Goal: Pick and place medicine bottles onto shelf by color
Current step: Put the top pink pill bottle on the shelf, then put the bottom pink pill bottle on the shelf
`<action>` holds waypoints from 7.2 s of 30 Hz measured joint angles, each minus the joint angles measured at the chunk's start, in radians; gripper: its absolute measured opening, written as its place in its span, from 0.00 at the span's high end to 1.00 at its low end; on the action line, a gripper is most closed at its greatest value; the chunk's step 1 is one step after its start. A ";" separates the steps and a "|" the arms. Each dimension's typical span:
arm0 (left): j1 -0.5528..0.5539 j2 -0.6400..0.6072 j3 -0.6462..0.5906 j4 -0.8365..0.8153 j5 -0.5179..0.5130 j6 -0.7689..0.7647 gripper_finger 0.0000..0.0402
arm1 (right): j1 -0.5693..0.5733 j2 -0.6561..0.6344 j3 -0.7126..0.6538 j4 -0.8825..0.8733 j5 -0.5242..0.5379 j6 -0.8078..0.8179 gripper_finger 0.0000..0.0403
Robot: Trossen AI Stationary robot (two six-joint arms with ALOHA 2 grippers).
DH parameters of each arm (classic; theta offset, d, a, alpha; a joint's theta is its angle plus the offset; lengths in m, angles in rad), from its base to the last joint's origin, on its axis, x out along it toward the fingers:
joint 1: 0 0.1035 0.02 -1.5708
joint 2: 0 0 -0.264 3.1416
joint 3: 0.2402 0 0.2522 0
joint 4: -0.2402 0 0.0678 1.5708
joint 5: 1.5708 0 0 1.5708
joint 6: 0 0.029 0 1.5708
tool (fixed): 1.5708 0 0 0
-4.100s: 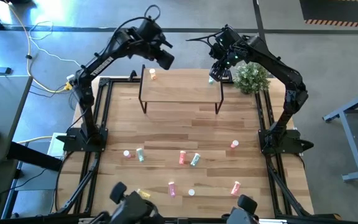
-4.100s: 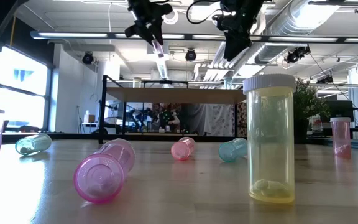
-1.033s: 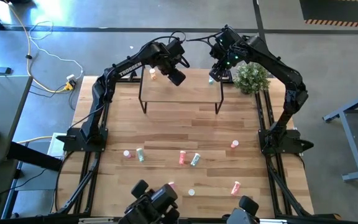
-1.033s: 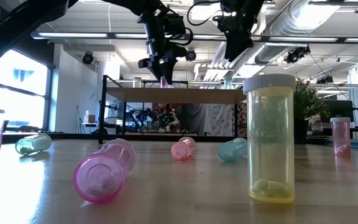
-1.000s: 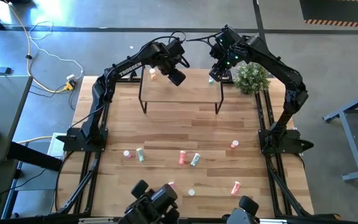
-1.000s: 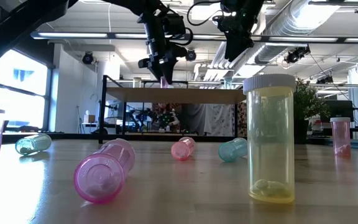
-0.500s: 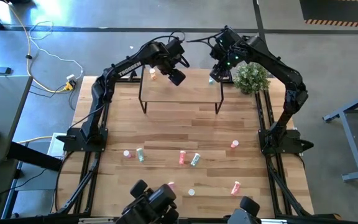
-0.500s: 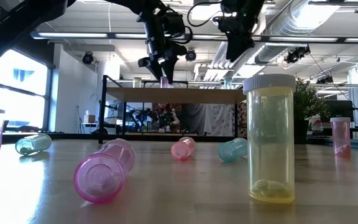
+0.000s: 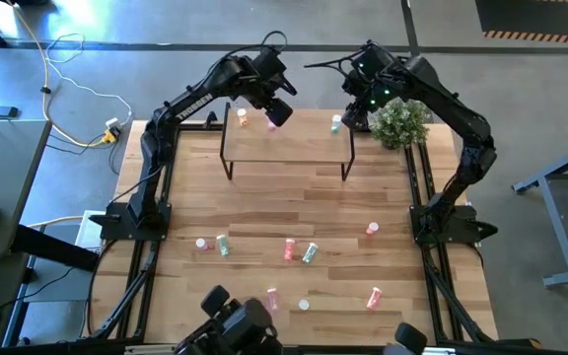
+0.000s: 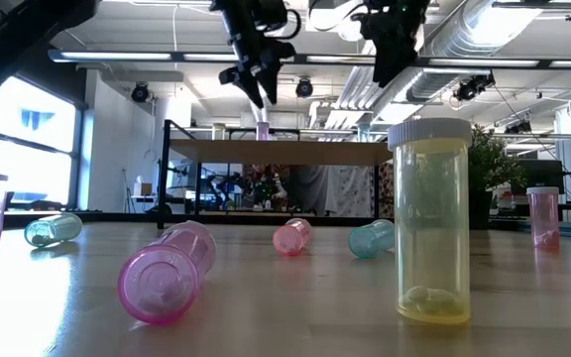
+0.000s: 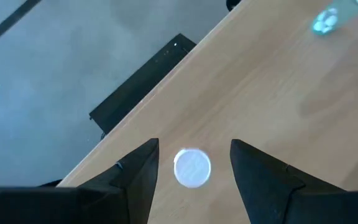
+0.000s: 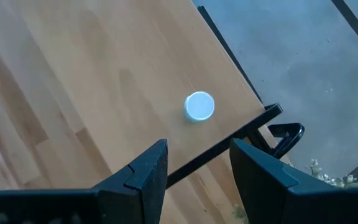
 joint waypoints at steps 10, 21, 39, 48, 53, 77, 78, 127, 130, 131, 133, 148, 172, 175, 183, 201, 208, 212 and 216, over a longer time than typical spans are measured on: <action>-0.065 -0.127 -0.002 -0.023 -0.005 0.015 0.53 | 0.063 -0.079 -0.002 -0.097 -0.027 0.015 0.59; -0.245 -0.151 -0.004 -0.078 -0.098 -0.049 0.53 | 0.145 -0.302 -0.316 -0.038 -0.031 0.103 0.59; -0.525 -0.151 -0.004 -0.036 -0.254 -0.252 0.65 | 0.455 -0.717 -0.775 0.276 -0.096 0.489 0.59; -0.667 -0.154 -0.005 -0.106 -0.281 -0.352 0.69 | 0.659 -0.737 -0.827 0.375 -0.023 0.643 0.59; -0.734 -0.190 -0.005 -0.117 -0.280 -0.368 0.70 | 0.748 -0.737 -0.835 0.483 -0.020 0.676 0.59; -1.023 -0.400 -0.004 -0.248 -0.261 -0.395 0.70 | 0.855 -0.663 -0.834 0.742 -0.024 0.693 0.59; -1.025 -0.398 -0.007 -0.263 -0.267 -0.395 0.70 | 0.855 -0.660 -0.834 0.723 -0.024 0.690 0.59; -0.800 -1.119 -1.465 1.123 -0.241 -0.189 0.70 | 0.712 -0.706 -0.974 0.123 0.141 0.686 0.50; -0.773 -1.143 -1.503 1.190 -0.211 -0.129 0.70 | 0.710 -0.734 -1.024 0.152 0.100 0.691 0.50; -0.762 -1.150 -1.511 1.200 -0.201 -0.111 0.70 | 0.710 -0.744 -1.039 0.169 0.092 0.695 0.50; -0.739 -1.153 -1.512 1.209 -0.191 -0.084 0.70 | 0.710 -0.760 -1.068 0.193 0.072 0.696 0.50; -0.657 -1.147 -1.513 1.206 -0.104 -0.044 0.70 | 0.711 -0.770 -1.242 0.317 -0.031 0.487 0.50; -0.657 -1.147 -1.513 1.195 -0.171 -0.053 0.54 | 0.711 -0.715 -1.330 0.469 -0.023 0.494 0.50; -0.653 -1.147 -1.513 1.185 -0.171 -0.054 0.52 | 0.711 -0.686 -1.329 0.473 -0.023 0.492 0.50; -0.651 -1.147 -1.513 1.152 -0.171 -0.057 0.51 | 0.721 -0.625 -1.329 0.488 -0.027 0.492 0.50; -0.651 -1.147 -1.513 1.145 -0.171 -0.079 0.51 | 0.798 -0.542 -1.328 0.494 0.000 0.576 0.50; -0.651 -1.147 -1.513 1.145 -0.215 -0.082 0.51 | 0.798 -0.542 -1.328 0.494 0.000 0.649 0.50; -0.651 -1.147 -1.513 1.145 -0.247 -0.103 0.51 | 0.798 -0.542 -1.328 0.494 0.013 0.688 0.50; -0.637 -1.147 -1.513 1.145 -0.244 -0.150 0.51 | 0.797 -0.542 -1.328 0.494 0.030 0.789 0.50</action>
